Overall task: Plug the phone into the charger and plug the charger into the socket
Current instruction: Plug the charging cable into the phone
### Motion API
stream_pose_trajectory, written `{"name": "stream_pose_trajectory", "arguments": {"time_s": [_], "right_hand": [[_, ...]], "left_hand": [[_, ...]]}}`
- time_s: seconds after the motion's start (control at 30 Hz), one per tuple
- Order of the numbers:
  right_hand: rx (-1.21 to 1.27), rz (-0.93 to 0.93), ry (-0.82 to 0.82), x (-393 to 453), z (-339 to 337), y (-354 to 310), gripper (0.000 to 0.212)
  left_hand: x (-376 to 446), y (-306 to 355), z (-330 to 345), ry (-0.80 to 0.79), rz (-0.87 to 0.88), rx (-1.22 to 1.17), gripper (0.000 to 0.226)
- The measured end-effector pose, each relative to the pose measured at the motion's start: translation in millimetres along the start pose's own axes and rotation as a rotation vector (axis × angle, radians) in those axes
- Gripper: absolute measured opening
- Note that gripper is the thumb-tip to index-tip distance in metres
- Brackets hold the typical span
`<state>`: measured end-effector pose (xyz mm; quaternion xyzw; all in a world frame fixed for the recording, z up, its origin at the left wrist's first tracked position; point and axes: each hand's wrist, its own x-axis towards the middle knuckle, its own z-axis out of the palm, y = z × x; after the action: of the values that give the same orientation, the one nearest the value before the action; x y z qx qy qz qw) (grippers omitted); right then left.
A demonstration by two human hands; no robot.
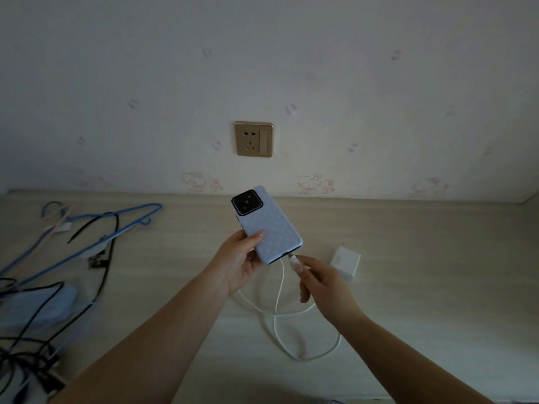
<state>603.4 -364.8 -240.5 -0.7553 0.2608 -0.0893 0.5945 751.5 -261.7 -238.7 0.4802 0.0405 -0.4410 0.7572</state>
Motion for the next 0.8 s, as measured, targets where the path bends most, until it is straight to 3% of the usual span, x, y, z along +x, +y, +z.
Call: {"name": "stream_pose_trajectory", "arguments": {"time_s": [0.5, 0.8], "right_hand": [[0.087, 0.027, -0.023, 12, 7, -3, 0.034], [0.137, 0.134, 0.016, 16, 5, -8, 0.021]], "left_hand": [[3, -3, 4, -0.016, 0.057, -0.094, 0.016], [7, -5, 2, -0.013, 0.124, -0.054, 0.025]]}}
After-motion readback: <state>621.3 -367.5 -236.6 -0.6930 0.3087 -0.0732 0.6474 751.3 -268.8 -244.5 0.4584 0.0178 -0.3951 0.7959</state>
